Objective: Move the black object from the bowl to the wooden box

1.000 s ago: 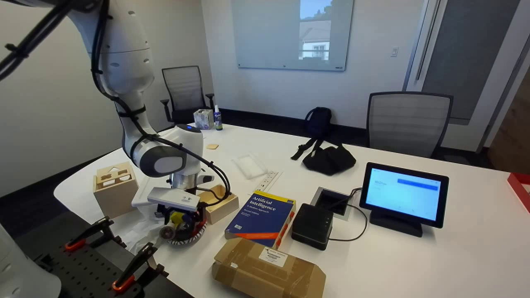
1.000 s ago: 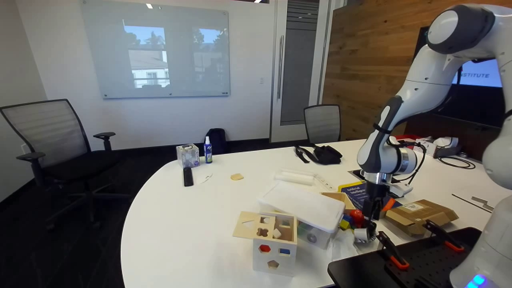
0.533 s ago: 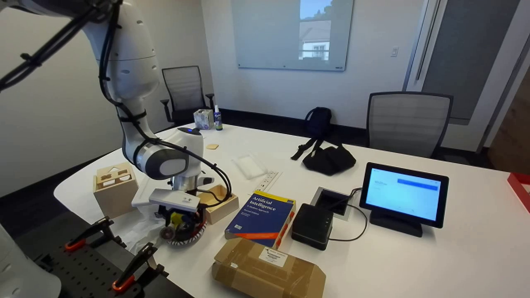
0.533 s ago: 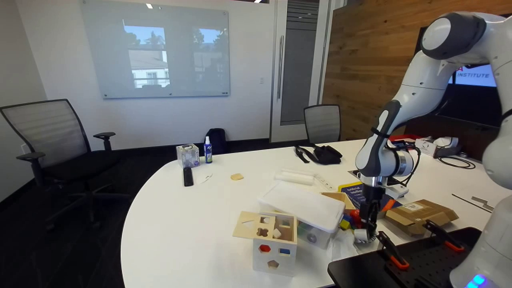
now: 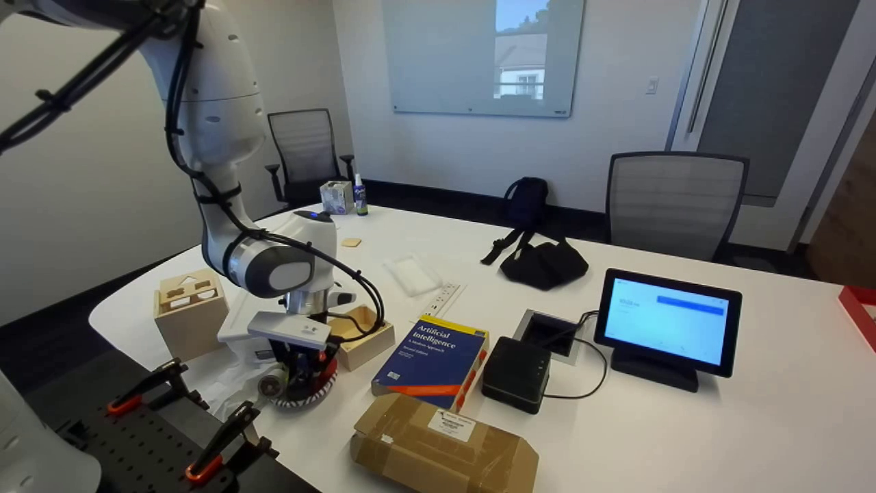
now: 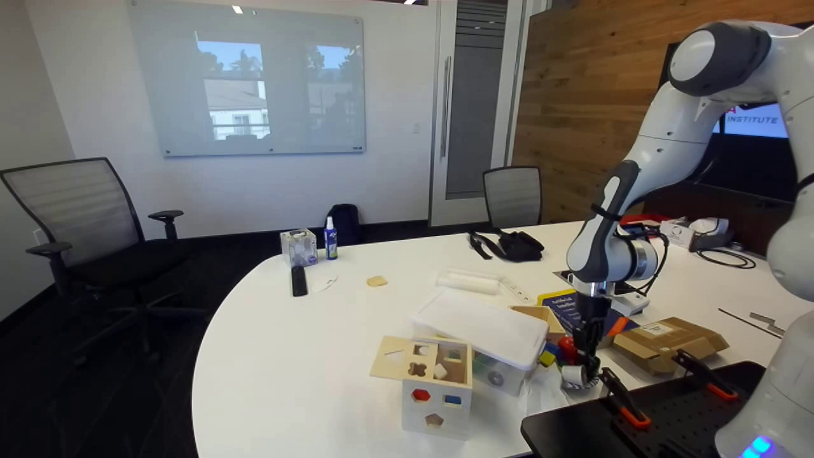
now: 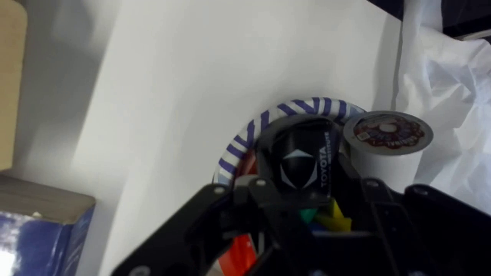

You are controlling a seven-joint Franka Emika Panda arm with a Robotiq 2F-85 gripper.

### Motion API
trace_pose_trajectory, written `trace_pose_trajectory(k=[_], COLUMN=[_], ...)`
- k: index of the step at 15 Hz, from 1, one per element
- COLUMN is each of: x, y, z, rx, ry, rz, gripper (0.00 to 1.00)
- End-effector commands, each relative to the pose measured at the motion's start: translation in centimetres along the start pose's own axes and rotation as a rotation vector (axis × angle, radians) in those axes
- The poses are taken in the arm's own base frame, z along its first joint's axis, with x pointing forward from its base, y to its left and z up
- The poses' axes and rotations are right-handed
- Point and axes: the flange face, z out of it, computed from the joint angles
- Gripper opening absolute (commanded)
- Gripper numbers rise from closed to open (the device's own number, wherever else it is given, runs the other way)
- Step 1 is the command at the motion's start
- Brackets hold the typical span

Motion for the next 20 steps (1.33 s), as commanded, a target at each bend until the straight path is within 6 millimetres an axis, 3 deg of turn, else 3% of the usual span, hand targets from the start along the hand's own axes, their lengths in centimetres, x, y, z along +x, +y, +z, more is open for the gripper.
trace_pose_trajectory(k=[1,4,12,15,20], x=[0.1,-0.1,-0.9,-0.2,3.7], y=[0.0,-0.6,-1.9,-0.9,3.4], z=[0.2,-0.8,-5.6,-8.3,-11.2], rx=[-0.018,0.001,0.034,-0.026,-0.118], ry=[0.007,0.007,0.062,0.132,0.257], rz=[0.02,-0.001,-0.101,-0.101,-0.061], gripper=[0.12,0.06,0.07,0.07,0.07])
